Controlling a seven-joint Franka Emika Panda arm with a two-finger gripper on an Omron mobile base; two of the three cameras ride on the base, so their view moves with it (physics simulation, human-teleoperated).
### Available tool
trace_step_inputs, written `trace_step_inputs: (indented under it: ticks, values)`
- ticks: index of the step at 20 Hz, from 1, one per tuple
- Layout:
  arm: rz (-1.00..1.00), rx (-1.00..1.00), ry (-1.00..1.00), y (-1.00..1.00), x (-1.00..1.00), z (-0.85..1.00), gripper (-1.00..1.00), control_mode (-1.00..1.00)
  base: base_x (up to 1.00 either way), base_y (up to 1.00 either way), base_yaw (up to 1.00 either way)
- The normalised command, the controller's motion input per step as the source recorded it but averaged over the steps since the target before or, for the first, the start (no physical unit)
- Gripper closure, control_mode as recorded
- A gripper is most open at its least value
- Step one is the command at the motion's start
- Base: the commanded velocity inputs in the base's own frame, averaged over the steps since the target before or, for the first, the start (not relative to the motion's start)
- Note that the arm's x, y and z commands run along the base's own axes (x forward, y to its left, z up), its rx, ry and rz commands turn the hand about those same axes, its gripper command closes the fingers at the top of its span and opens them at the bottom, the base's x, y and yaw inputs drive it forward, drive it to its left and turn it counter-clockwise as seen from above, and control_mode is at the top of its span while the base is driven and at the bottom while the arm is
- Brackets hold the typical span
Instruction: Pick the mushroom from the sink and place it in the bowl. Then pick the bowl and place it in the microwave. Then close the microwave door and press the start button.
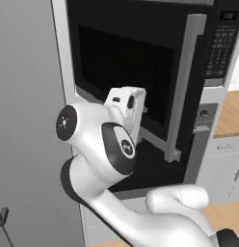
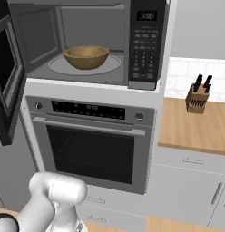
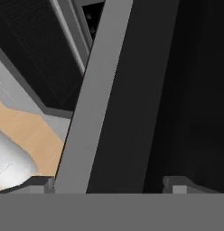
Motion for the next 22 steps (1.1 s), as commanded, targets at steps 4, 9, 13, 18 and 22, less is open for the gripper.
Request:
trace_step_inputs:
  ticks: [4, 9, 13, 18, 22]
  values:
    - [0.16, 0.03, -0.01, -1.0, 1.0, 0.33, -1.0, -1.0, 0.0, 0.0, 0.0]
    - [0.16, 0.09, 0.0, -1.0, 1.0, 0.48, -1.0, -1.0, 0.0, 0.0, 0.0]
    - [0.22, 0.1, 0.0, -0.98, 1.0, 0.28, -1.0, -1.0, 0.0, 0.0, 0.0]
    - [0.27, 0.02, 0.05, -0.87, 1.0, 0.0, -1.0, -1.0, 0.0, 0.0, 0.0]
    - [0.17, 0.0, 0.05, -0.52, 1.0, 0.0, -1.0, -1.0, 0.0, 0.0, 0.0]
